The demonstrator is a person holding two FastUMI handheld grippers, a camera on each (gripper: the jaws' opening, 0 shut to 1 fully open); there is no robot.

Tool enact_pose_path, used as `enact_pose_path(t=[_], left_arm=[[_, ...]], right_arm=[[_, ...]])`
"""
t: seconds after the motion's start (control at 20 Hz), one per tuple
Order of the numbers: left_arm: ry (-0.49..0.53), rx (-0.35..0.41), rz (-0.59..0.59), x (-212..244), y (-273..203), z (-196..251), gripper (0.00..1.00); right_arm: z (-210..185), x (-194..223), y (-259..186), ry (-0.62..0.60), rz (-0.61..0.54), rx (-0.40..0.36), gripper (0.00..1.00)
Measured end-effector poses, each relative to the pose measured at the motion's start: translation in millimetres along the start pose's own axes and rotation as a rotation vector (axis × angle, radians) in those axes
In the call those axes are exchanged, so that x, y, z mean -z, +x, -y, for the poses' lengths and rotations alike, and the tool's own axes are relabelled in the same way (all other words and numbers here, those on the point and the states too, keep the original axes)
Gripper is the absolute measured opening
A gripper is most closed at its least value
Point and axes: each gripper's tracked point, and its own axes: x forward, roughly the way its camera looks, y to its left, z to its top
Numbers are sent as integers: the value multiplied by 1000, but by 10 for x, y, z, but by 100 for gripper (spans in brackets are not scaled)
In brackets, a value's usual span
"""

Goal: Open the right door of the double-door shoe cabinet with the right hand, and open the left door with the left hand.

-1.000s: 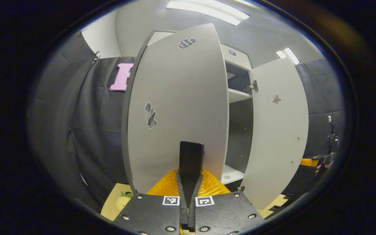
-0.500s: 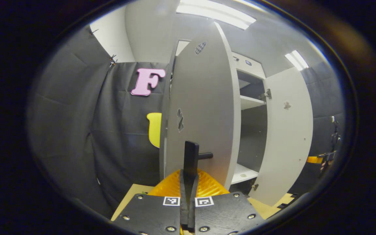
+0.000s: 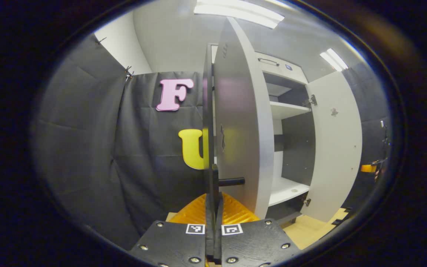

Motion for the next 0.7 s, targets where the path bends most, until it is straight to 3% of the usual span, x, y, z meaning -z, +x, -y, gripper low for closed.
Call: enact_pose_path(t=[0.1,0.15,0.7], left_arm=[[7,-3,-1,90,-39,-51,1],[6,-7,-1,91,31,-74,1],[-57,-65,33,-89,-155,-139,1]], right_arm=[[2,-12,-27,5,5,1,98],[6,-10,-38,6,6,0,92],[-130,-67,-129,13,34,-51,92]])
